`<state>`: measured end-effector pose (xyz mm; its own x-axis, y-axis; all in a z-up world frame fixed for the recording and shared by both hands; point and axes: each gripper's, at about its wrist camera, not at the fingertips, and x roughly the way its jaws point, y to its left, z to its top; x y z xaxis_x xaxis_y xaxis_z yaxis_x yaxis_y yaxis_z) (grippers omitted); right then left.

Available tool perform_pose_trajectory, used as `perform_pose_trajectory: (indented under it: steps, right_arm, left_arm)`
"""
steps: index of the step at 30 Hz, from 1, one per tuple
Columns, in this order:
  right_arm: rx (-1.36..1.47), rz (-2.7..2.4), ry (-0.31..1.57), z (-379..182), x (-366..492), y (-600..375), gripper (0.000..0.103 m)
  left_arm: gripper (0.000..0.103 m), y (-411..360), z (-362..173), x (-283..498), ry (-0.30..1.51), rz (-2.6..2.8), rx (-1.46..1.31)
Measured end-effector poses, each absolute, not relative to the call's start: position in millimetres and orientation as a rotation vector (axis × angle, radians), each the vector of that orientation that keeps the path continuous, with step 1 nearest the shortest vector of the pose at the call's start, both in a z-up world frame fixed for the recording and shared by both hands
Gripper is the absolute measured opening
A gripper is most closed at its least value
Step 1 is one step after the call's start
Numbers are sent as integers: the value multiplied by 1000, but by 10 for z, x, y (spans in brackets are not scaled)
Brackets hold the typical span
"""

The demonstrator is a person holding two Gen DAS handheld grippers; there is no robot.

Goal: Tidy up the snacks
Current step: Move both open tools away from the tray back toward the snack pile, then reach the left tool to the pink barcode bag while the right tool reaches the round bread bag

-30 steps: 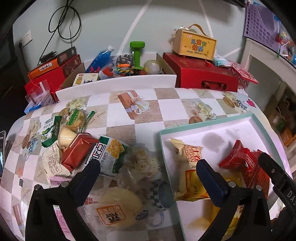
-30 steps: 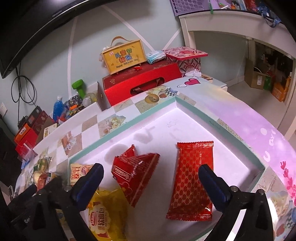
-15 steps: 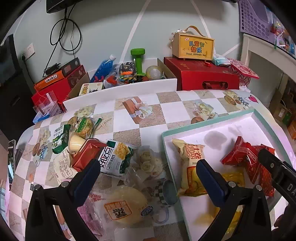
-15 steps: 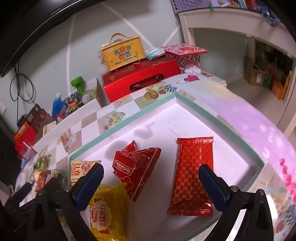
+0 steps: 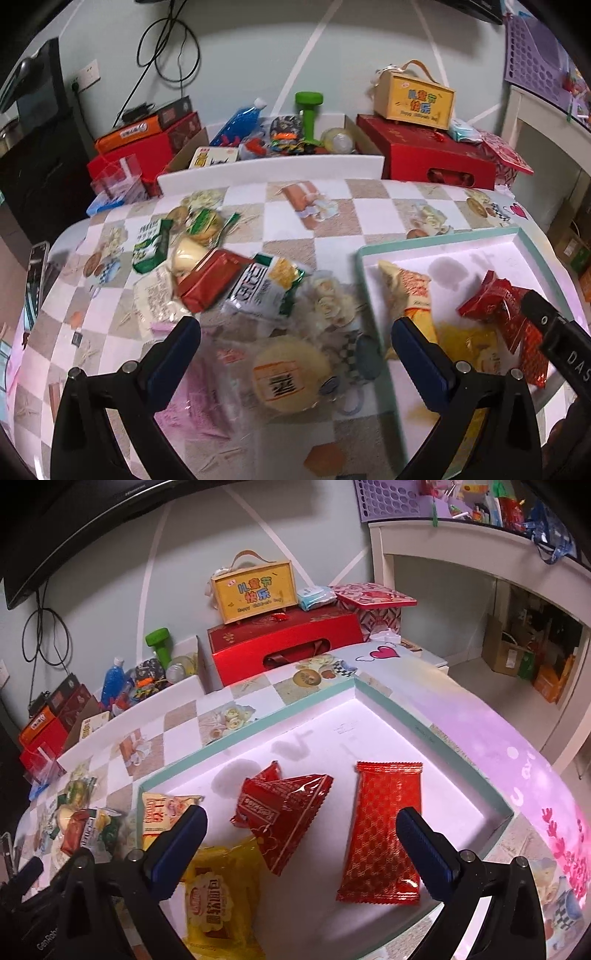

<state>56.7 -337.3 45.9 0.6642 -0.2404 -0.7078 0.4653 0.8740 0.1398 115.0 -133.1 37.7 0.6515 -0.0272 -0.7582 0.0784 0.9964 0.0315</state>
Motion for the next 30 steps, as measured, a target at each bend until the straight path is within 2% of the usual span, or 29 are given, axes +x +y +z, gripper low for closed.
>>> perform_pose_trajectory:
  steps: [5,19,30]
  right_arm:
    - [409,-330,712,482,510,-3400,103]
    - [318,-320,735,569,575,-3090,103]
    - [247,-164,740,711,665,-2439,103]
  left_arm:
    - [103,-1137,411,1097,866,-16,44]
    - [103,-443,461,957,903,94,-65]
    - [103,250,505,860,901,182,-187]
